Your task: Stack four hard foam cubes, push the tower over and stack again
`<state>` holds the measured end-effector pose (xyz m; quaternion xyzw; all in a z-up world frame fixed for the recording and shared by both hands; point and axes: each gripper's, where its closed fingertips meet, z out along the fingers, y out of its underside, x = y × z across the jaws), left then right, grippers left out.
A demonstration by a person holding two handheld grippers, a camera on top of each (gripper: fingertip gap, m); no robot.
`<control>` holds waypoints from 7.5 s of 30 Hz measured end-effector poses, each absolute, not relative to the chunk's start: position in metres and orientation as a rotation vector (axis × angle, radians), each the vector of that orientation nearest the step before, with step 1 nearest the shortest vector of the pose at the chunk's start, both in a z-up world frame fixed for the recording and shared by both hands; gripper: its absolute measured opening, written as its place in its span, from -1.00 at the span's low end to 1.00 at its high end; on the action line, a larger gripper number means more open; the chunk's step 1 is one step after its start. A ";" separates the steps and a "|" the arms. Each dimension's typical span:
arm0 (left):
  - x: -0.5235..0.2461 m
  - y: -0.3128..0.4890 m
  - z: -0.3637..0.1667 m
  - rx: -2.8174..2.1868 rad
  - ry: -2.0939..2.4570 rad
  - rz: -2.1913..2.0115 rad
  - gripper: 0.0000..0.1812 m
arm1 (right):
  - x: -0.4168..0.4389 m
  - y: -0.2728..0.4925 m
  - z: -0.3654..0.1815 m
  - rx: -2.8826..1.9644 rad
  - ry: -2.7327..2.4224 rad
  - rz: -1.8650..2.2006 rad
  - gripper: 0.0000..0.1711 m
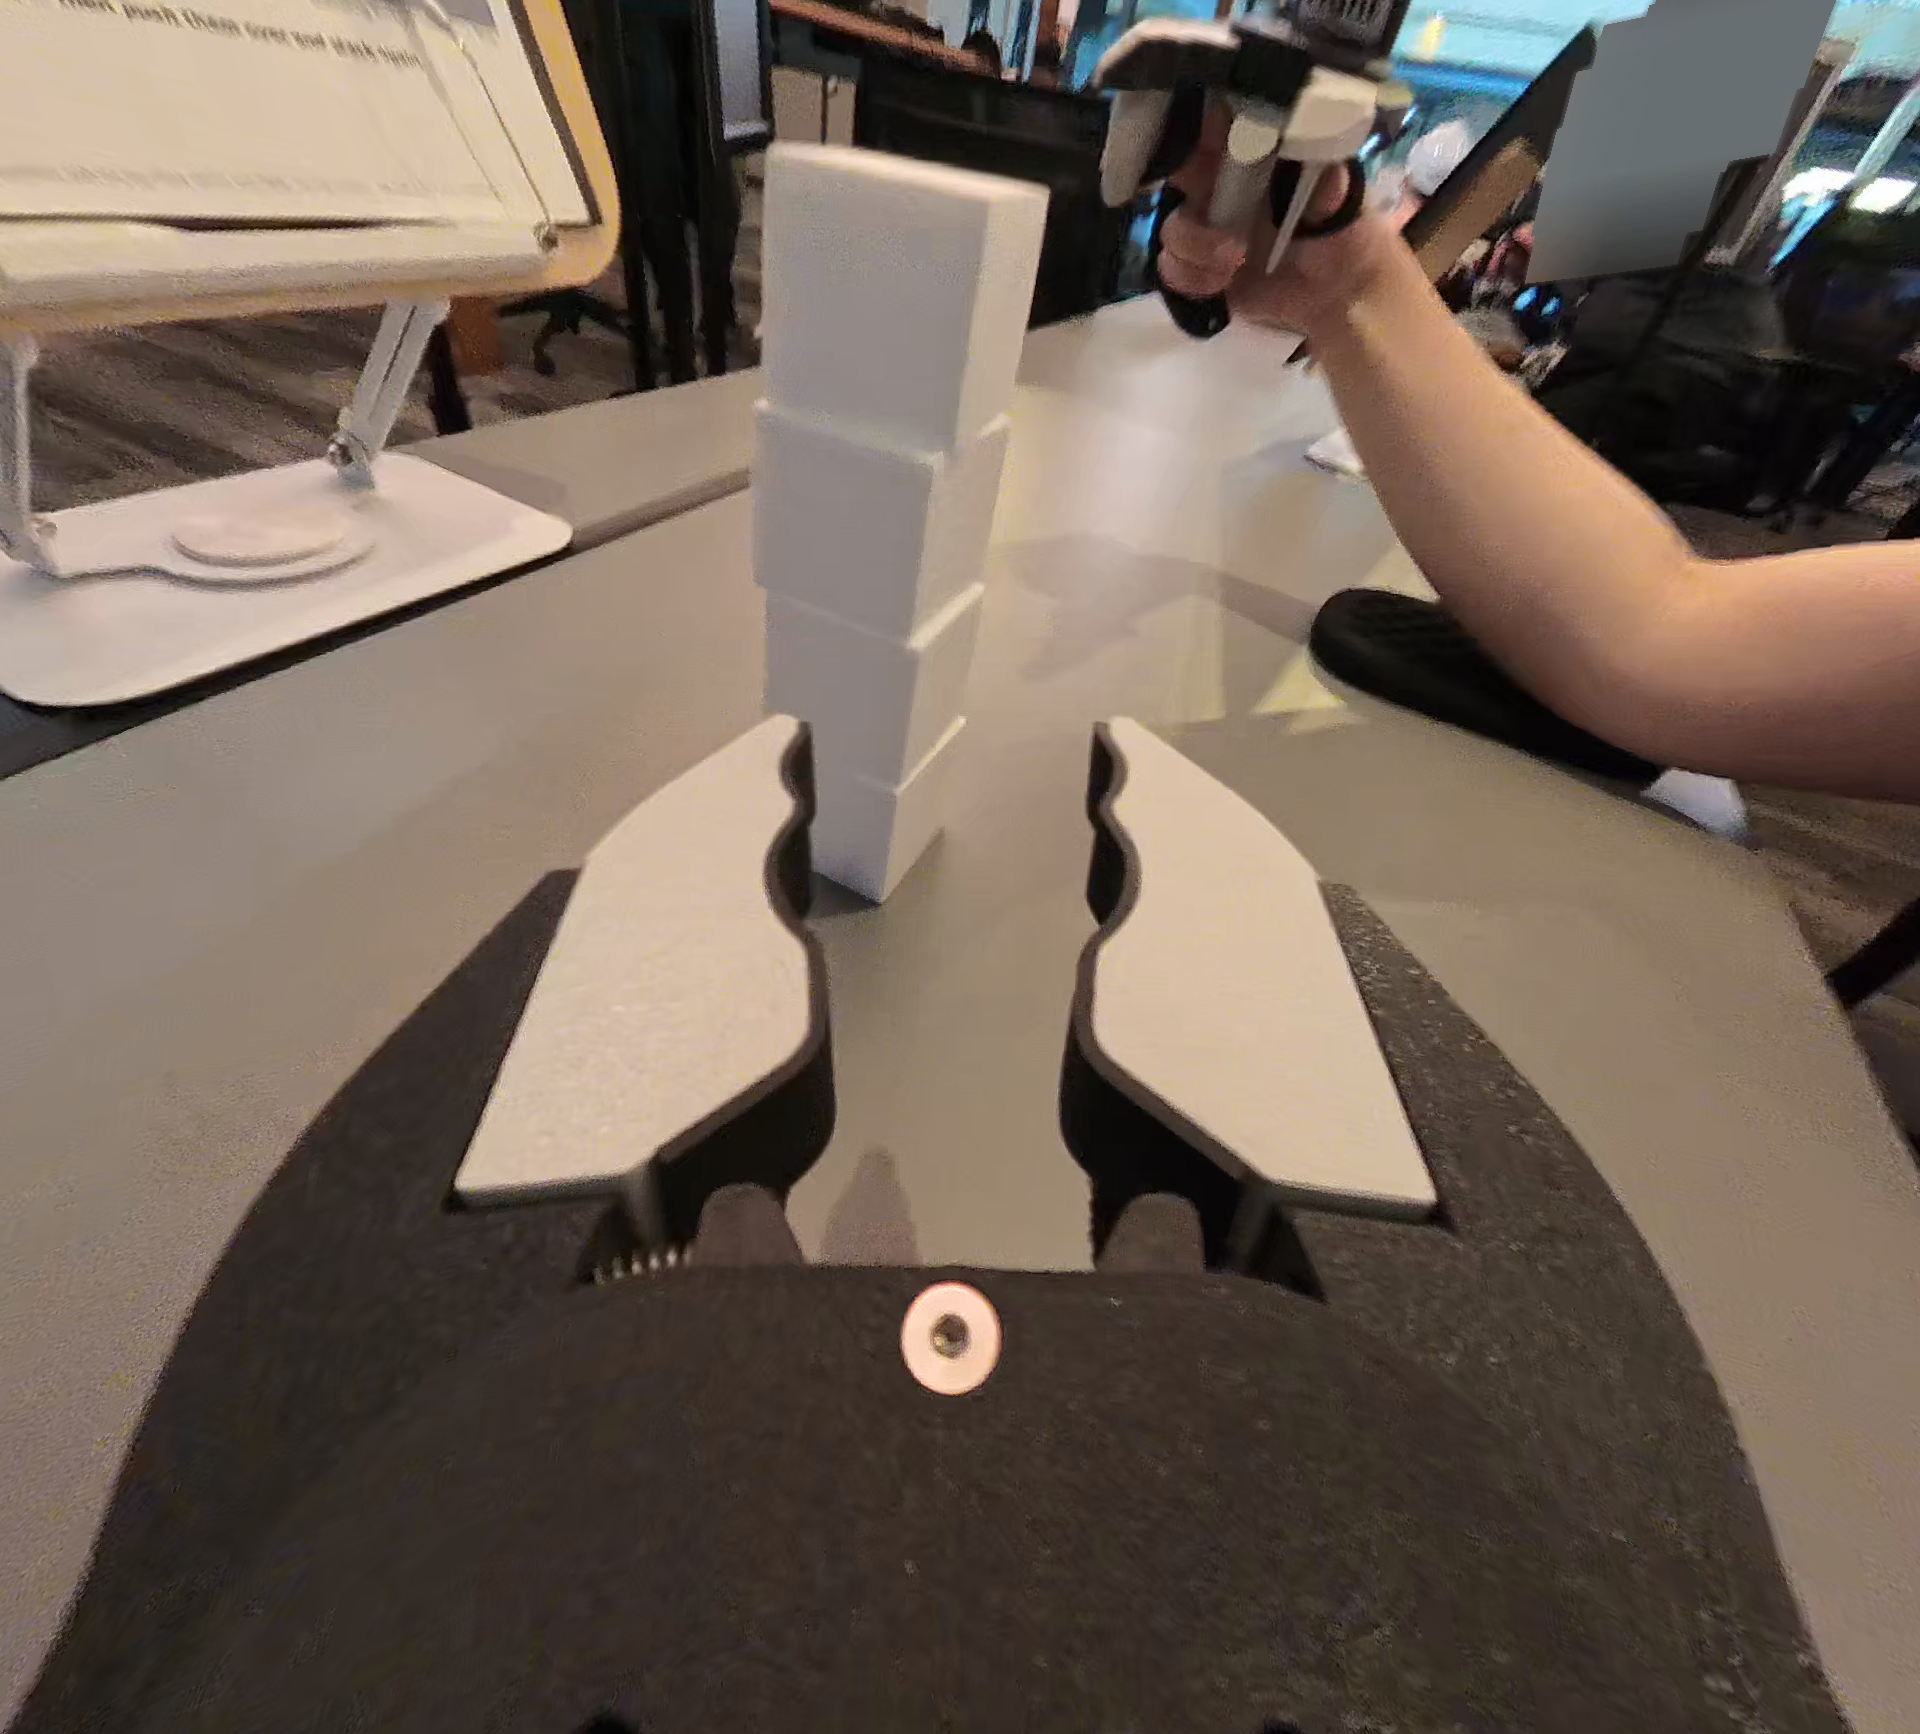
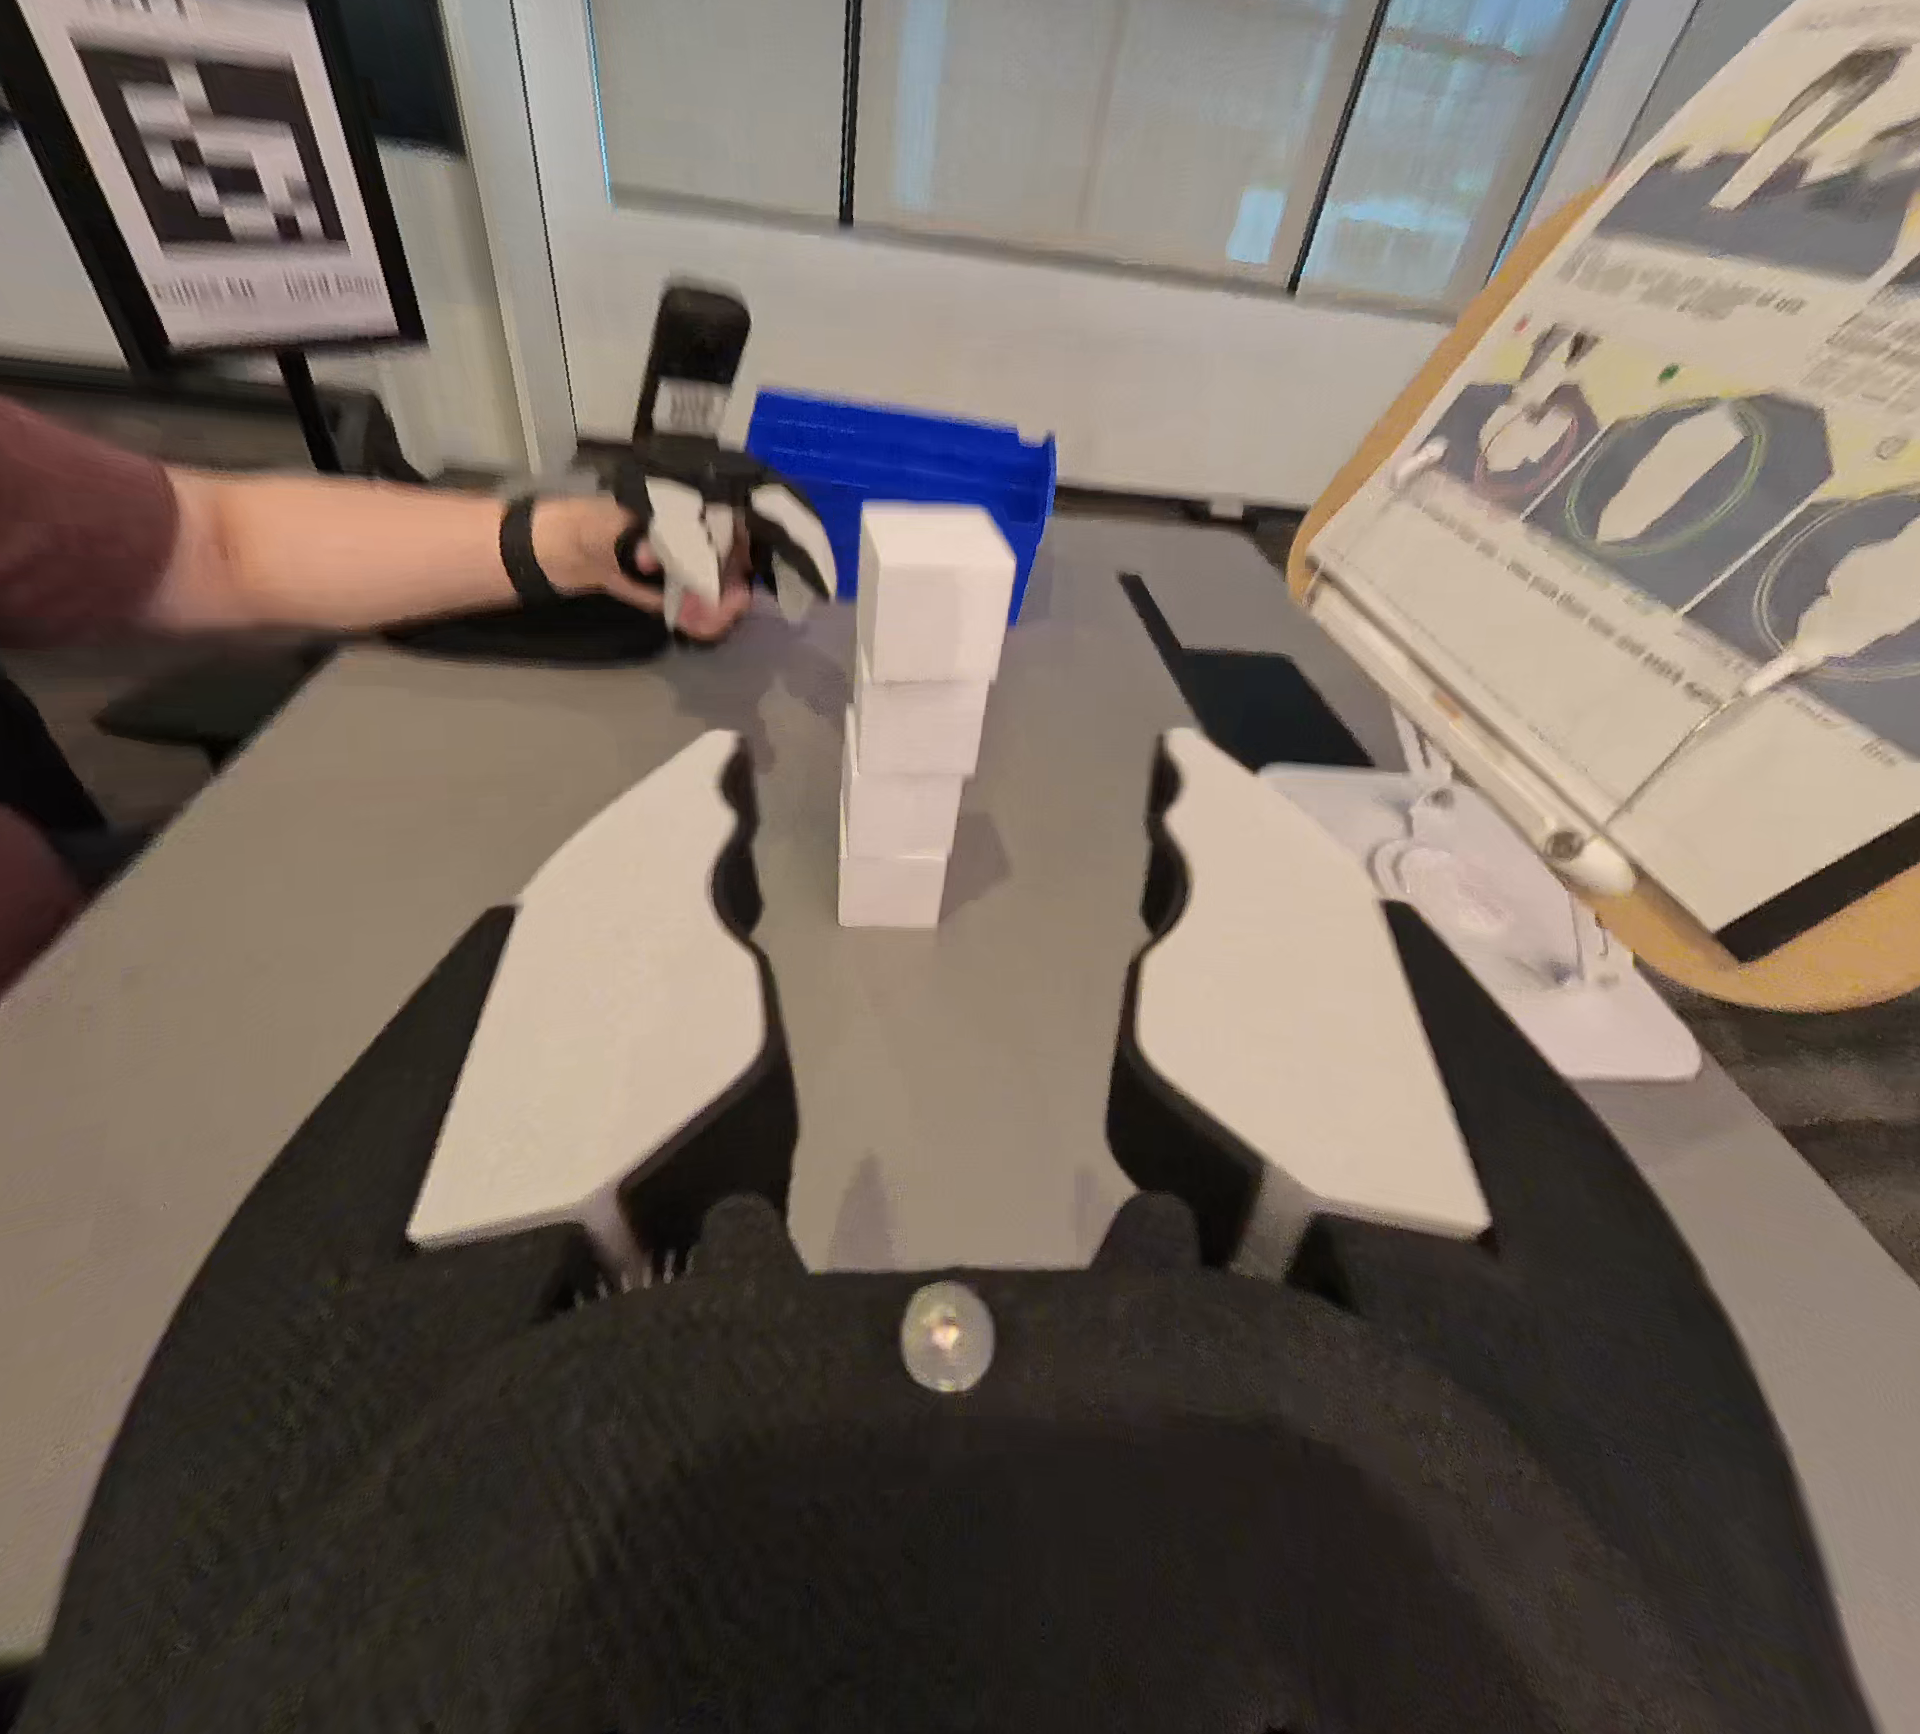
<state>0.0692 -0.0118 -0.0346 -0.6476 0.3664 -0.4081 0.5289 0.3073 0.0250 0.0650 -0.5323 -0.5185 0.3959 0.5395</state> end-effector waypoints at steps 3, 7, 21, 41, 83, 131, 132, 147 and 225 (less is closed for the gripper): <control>0.065 0.009 -0.054 -1.669 0.868 -0.790 -0.81 | 0.300 0.037 0.030 -1.400 -1.343 0.864 -0.75; 0.057 0.029 -0.094 -1.866 0.913 -0.527 -1.00 | 0.301 0.047 0.004 -1.528 -1.350 0.870 -1.00; 0.122 0.063 -0.105 -1.973 1.140 -0.218 -1.00 | 0.387 0.077 -0.070 -2.006 -1.287 0.535 -0.99; 0.183 0.040 -0.081 -1.850 0.949 -0.914 -0.23 | 0.481 0.055 -0.037 -2.022 -0.789 0.720 -0.50; 0.153 0.076 -0.056 -1.716 1.165 -0.346 -0.34 | 0.421 0.112 -0.025 -1.860 -0.766 0.636 -0.23; 0.182 0.047 -0.001 -1.687 0.985 -0.623 -0.34 | 0.307 0.031 -0.062 -1.727 -1.220 0.777 -0.09; 0.190 0.043 -0.001 -1.692 0.988 -0.643 -0.34 | 0.316 0.035 -0.059 -1.721 -1.177 0.791 -0.12; 0.265 0.045 -0.022 -1.814 1.055 -0.524 -0.34 | 0.359 0.055 -0.061 -1.765 -0.964 0.844 -0.16; 0.235 0.193 -0.119 -1.776 1.130 -0.503 -0.15 | 0.408 0.081 -0.073 -2.251 -0.661 0.273 -0.08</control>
